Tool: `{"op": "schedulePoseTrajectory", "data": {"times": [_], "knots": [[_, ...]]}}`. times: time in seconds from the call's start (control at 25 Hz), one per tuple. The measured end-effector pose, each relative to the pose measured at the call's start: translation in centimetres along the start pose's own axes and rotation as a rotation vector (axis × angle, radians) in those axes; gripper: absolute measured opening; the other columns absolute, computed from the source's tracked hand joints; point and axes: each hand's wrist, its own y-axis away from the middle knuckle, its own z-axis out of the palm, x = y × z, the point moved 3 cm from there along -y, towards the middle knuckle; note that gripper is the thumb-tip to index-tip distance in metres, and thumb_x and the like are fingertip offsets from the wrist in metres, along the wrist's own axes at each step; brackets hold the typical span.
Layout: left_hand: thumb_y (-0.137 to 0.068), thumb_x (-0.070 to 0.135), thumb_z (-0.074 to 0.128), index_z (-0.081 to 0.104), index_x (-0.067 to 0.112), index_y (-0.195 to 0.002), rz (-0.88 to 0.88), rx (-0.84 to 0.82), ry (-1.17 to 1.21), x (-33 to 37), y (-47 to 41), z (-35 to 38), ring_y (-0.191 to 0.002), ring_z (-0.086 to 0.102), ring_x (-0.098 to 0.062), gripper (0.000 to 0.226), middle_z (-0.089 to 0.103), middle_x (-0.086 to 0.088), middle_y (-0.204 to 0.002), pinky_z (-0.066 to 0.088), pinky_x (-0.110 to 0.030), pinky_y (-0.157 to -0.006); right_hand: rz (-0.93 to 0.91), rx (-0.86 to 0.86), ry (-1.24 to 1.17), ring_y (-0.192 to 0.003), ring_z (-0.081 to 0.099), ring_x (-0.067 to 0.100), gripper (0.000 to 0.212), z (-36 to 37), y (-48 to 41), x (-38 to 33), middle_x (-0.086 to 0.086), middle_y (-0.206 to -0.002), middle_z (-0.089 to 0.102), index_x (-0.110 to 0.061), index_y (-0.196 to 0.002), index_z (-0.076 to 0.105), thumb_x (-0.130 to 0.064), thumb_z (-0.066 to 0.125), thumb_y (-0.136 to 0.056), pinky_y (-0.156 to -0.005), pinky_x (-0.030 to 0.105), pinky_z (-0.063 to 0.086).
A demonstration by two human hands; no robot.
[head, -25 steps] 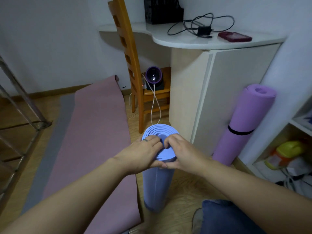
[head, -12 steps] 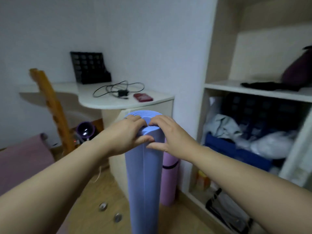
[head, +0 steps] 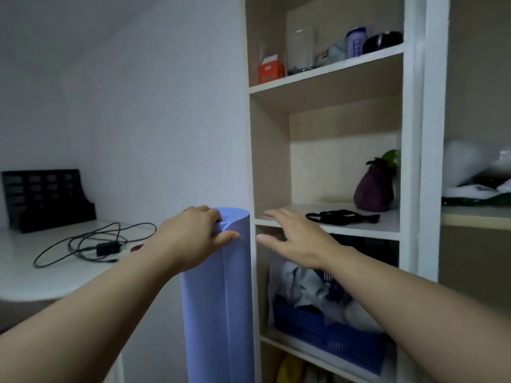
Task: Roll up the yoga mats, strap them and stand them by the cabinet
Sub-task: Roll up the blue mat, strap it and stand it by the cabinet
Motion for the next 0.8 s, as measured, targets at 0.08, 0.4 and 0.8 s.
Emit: {"op": "schedulePoseTrajectory", "data": {"times": [0.08,0.4,0.8], "knots": [[-0.090,0.062,0.040,0.041,0.027,-0.087,-0.023,-0.010,0.002,-0.1,-2.1,0.6,-0.082,0.044,-0.016,0.035,0.041,0.009,-0.084,0.035,-0.030,-0.066,0.144,-0.031,0.161,-0.129,0.040,0.023,0.052,-0.7,-2.1,3.9,0.003,-0.139,0.044,-0.019,-0.137,0.045,-0.049,0.044,-0.095,-0.101,0.039,0.039],[-0.090,0.062,0.039,0.046,0.021,-0.089,-0.032,-0.009,0.051,-0.1,-7.3,3.1,-0.082,0.047,-0.019,0.041,0.043,0.006,-0.084,0.037,-0.031,-0.066,0.501,0.021,0.466,-0.123,0.040,0.026,0.030,0.2,-5.6,15.0,0.011,-0.124,0.053,-0.006,-0.121,0.055,-0.012,0.046,-0.093,-0.090,0.034,0.042],[-0.091,0.061,0.039,0.045,0.023,-0.090,-0.017,0.009,0.041,0.0,-7.6,4.4,-0.085,0.047,-0.017,0.039,0.044,0.007,-0.086,0.038,-0.030,-0.068,0.549,0.319,0.343,-0.079,0.052,0.029,0.036,-0.8,-5.1,17.2,0.020,-0.100,0.059,0.000,-0.107,0.060,0.018,0.043,-0.081,-0.063,0.031,0.040]]}}
